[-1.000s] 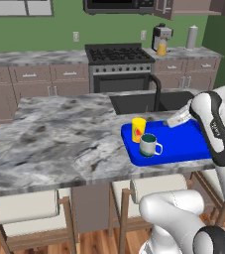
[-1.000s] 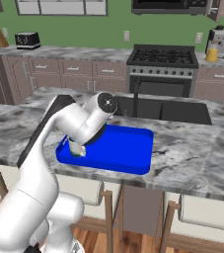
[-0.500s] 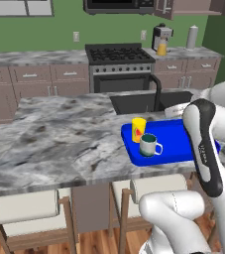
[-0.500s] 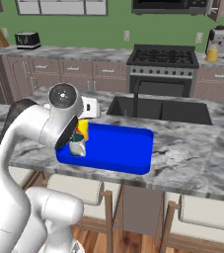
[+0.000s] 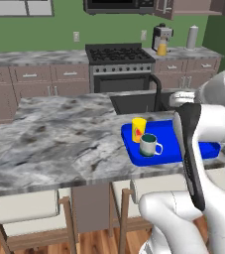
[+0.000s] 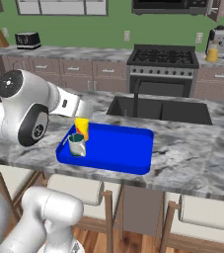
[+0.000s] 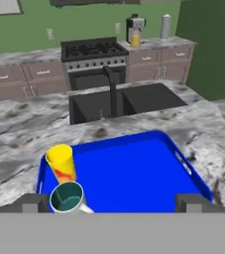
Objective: There is a tray on the dining counter. Grab the cup, mug, and pitcher and place them on the tray. The pitcher may be placed next to the tray if it cannot fit the tray.
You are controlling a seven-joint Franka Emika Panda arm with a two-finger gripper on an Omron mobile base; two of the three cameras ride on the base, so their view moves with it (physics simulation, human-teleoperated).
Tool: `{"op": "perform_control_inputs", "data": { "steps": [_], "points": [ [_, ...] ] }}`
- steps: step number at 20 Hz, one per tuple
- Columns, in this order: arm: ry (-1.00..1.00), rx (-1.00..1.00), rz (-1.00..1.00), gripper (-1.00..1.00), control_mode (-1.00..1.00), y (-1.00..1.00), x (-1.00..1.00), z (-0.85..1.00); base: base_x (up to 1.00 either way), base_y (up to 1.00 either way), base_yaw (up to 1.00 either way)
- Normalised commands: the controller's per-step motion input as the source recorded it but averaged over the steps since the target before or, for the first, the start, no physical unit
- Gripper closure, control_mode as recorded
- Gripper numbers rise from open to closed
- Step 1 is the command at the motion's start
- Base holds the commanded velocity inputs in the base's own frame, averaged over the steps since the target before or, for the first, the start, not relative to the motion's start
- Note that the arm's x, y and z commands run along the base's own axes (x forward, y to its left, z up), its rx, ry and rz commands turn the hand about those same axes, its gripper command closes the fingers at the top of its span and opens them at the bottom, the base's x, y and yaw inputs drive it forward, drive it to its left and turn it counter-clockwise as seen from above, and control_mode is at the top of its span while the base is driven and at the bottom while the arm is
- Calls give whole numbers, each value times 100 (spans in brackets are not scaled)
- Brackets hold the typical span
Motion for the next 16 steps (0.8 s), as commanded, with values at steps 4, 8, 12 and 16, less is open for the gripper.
{"op": "perform_control_inputs", "data": {
  "steps": [4, 8, 12, 16],
  "points": [
    [0, 0, -37, -100, -100, -16, -39, 44, 0, 0, 0],
    [0, 0, -25, -100, -100, -17, -30, 34, 0, 0, 0],
    [0, 0, 2, -100, -100, -3, -27, 24, 0, 0, 0],
    [0, 0, 10, -100, -100, 0, -50, 20, 0, 0, 0]
  ]
}}
